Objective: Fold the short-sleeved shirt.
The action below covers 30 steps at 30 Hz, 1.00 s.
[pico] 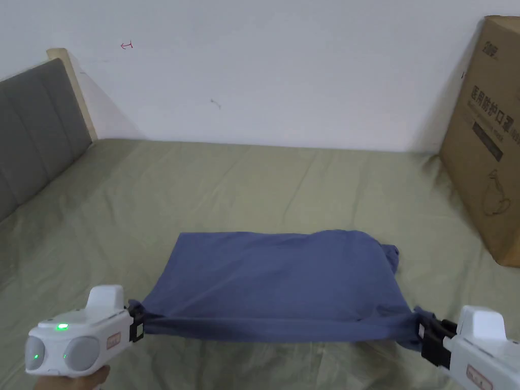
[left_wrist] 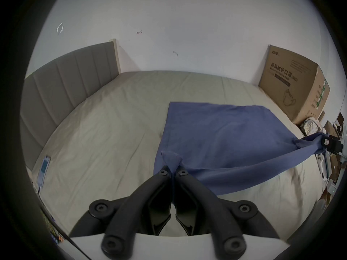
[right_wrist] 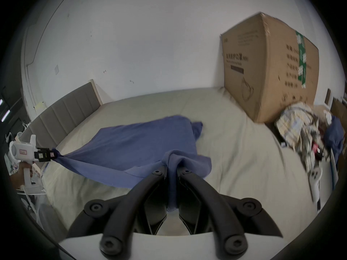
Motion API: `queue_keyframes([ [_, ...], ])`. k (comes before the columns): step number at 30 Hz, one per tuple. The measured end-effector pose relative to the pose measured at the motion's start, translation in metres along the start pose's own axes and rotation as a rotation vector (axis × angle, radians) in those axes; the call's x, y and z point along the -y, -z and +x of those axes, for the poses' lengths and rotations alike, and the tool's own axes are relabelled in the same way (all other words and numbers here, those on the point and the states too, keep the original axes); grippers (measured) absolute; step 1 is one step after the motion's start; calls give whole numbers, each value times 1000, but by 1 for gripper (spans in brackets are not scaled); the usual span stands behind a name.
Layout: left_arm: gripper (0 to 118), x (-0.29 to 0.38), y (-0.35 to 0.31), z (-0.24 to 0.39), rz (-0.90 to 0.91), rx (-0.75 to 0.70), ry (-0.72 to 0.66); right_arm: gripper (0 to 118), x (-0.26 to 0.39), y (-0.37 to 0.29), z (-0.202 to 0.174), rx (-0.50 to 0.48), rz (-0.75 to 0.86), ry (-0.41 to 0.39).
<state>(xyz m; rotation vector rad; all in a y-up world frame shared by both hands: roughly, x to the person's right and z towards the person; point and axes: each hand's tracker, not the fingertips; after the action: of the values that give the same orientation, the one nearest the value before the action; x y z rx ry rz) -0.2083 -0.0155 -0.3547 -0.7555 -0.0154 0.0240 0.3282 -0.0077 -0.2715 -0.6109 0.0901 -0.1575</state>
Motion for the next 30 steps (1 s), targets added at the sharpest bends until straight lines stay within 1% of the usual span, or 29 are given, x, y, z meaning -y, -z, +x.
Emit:
queue_keyframes([
  [7,0,68,-29,-13,-76,-3,-26,6,71,-50,-15,9,-108,-6],
  [9,0,84,-35,-14,-91,-9,-19,6,94,-49,-11,10,-134,1],
  [11,0,96,-45,-10,-112,-15,-13,6,109,-54,-16,21,-164,-1],
  [15,0,125,-46,-21,-149,-21,-20,6,130,-65,-25,27,-206,32],
  [17,0,137,-45,-23,-161,-24,-21,6,139,-62,-23,37,-231,49],
  [19,0,141,-43,-23,-178,-30,-19,6,146,-58,-26,63,-267,60],
  [20,0,143,-42,-22,-185,-35,-14,6,143,-64,-37,83,-298,67],
  [23,0,151,-37,-18,-212,-45,1,6,147,-55,-46,132,-355,95],
  [27,1,151,-36,-16,-218,-59,-8,6,146,-47,-56,167,-387,87],
  [28,5,149,-35,-16,-228,-60,-18,7,149,-43,-49,171,-392,84],
  [29,13,146,-36,-16,-238,-56,-27,8,147,-44,-48,177,-392,85],
  [30,27,143,-39,-15,-229,-56,-37,19,142,-48,-51,178,-388,86],
])
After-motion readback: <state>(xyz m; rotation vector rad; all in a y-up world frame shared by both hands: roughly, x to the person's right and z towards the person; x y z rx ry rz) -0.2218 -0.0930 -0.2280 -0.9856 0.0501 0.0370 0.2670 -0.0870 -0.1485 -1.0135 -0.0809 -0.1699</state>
